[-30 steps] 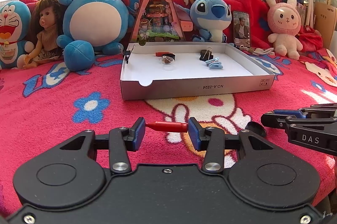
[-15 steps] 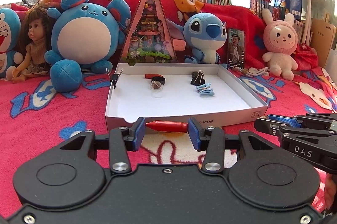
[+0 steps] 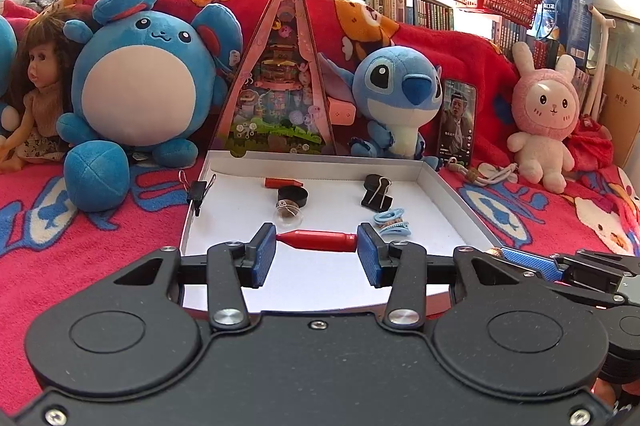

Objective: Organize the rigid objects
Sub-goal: 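Carry the crayon over the box with the left tool while the right carries the acorn, then lower and open the left tool to drop the crayon while the right drops the acorn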

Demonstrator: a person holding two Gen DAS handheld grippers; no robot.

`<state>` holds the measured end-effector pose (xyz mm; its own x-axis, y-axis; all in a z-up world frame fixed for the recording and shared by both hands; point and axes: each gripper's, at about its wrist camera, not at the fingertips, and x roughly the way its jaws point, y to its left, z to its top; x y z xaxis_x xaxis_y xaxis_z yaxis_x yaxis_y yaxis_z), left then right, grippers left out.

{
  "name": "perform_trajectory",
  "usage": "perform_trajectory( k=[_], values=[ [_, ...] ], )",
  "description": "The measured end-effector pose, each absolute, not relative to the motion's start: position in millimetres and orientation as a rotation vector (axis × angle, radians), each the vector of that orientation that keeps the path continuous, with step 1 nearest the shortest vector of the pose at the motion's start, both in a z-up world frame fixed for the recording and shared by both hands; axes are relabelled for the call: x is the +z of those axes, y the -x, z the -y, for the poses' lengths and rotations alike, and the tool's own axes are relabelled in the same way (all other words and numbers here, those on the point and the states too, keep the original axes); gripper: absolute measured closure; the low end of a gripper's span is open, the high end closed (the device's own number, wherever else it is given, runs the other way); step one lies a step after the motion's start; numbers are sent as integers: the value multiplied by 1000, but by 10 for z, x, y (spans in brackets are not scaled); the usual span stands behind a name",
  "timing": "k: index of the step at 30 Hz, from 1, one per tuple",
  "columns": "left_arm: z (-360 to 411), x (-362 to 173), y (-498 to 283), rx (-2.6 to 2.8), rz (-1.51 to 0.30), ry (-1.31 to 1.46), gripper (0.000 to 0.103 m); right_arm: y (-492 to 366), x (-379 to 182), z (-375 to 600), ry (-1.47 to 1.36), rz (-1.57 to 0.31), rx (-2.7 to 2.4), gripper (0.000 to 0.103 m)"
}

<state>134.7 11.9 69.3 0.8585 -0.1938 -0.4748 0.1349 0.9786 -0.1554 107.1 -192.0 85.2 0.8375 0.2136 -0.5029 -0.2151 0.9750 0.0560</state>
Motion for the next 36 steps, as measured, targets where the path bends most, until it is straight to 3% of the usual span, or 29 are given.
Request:
perform_trajectory(
  k=[36],
  values=[
    [-159, 239, -2579, -115, -780, 205, 61, -2074, 518, 1939, -98, -728, 243, 75]
  ],
)
